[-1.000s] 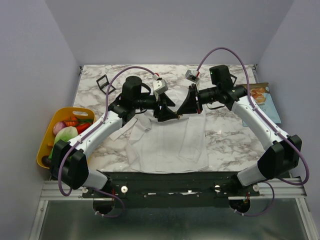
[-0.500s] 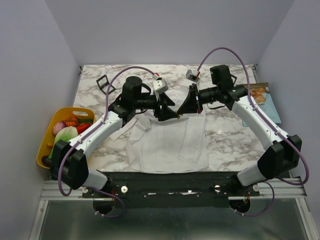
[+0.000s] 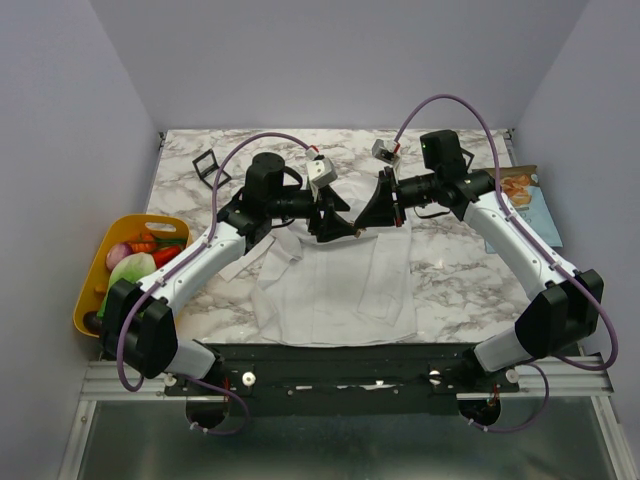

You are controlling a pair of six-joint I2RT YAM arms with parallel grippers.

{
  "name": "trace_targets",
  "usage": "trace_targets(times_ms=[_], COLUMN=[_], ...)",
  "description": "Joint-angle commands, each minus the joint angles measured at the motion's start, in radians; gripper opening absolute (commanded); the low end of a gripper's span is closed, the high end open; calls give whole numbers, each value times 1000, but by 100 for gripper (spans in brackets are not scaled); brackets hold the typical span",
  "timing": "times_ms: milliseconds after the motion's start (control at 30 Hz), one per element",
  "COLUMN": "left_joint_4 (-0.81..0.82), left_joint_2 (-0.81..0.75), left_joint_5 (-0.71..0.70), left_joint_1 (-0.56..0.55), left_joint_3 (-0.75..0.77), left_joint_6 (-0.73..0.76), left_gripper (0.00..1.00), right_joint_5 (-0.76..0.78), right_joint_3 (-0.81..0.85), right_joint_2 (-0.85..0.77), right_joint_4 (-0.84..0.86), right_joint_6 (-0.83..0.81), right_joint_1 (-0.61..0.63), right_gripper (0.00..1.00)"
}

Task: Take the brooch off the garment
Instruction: Close the brooch.

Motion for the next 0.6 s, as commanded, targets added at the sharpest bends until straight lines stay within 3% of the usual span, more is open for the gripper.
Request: trace_targets(times_ms=[0, 567], left_joint_4=[-1, -3], left_joint_2=[25, 31], left_joint_5=[-70, -81], left_joint_1=[6, 5], left_joint_3=[-9, -7], left_joint_6=[21, 21], left_gripper=[76, 76], right_joint_5=[-49, -46], right_joint_3=[-5, -7], right_joint_2=[-10, -5], right_joint_4=[-17, -14], right_joint_6=[1, 7], right_joint_1=[2, 2], right_gripper=[1, 0])
